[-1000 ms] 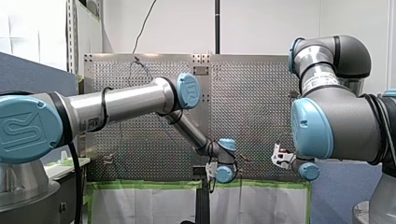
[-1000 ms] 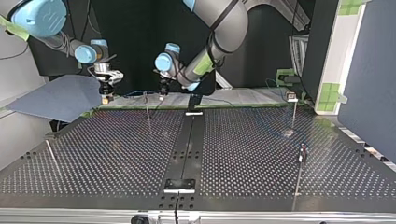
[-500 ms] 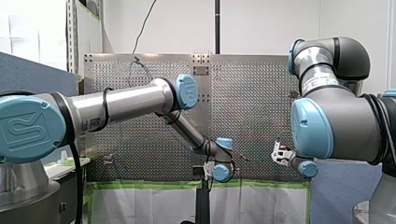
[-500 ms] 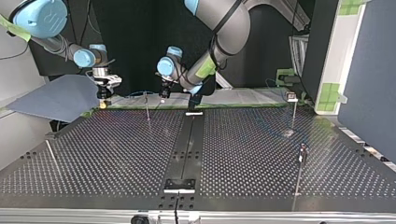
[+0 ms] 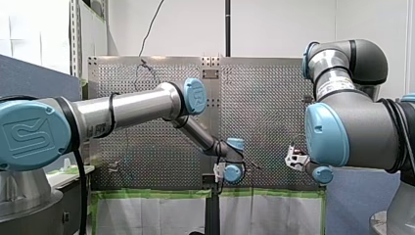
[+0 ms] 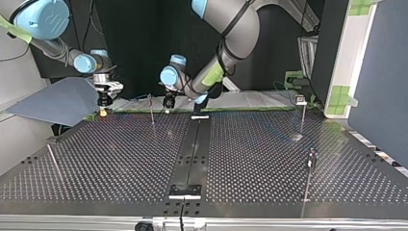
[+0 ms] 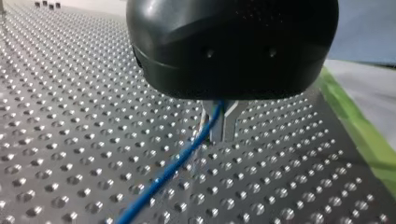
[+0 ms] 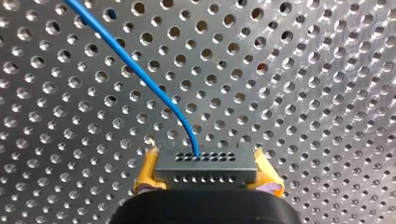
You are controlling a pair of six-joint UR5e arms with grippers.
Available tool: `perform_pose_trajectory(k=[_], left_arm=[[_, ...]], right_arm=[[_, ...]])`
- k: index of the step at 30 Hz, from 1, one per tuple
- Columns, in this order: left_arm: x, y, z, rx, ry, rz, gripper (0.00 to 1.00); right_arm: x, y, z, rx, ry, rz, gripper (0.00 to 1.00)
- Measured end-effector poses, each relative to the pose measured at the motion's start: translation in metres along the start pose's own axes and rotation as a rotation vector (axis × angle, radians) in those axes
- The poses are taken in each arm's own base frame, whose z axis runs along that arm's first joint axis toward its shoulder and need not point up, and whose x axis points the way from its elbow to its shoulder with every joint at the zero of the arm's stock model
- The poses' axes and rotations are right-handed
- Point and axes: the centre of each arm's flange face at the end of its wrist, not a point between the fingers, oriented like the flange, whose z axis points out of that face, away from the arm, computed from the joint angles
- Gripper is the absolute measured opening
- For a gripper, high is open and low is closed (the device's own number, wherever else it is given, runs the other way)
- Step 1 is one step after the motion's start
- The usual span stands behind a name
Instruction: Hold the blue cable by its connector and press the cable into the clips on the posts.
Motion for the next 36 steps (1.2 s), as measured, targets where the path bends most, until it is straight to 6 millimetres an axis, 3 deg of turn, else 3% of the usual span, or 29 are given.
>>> perform_pose_trajectory(k=[10, 27, 36], left_arm=[[-0.005, 0.014, 0.008, -0.020, 0.004, 0.002, 0.00], [-0.015, 0.020, 0.018, -0.032, -0.009, 0.001, 0.00], [-0.021, 0.022, 0.023, -0.038, -0.015, 0.000, 0.00]], right_arm=[[-0.016, 0.005, 0.012, -0.006, -0.029, 0.005, 0.00], [-0.005, 0.023, 0.055, -0.004, 0.001, 0.005, 0.00], [0.000, 0.025, 0.062, 0.003, 0.014, 0.002, 0.00]])
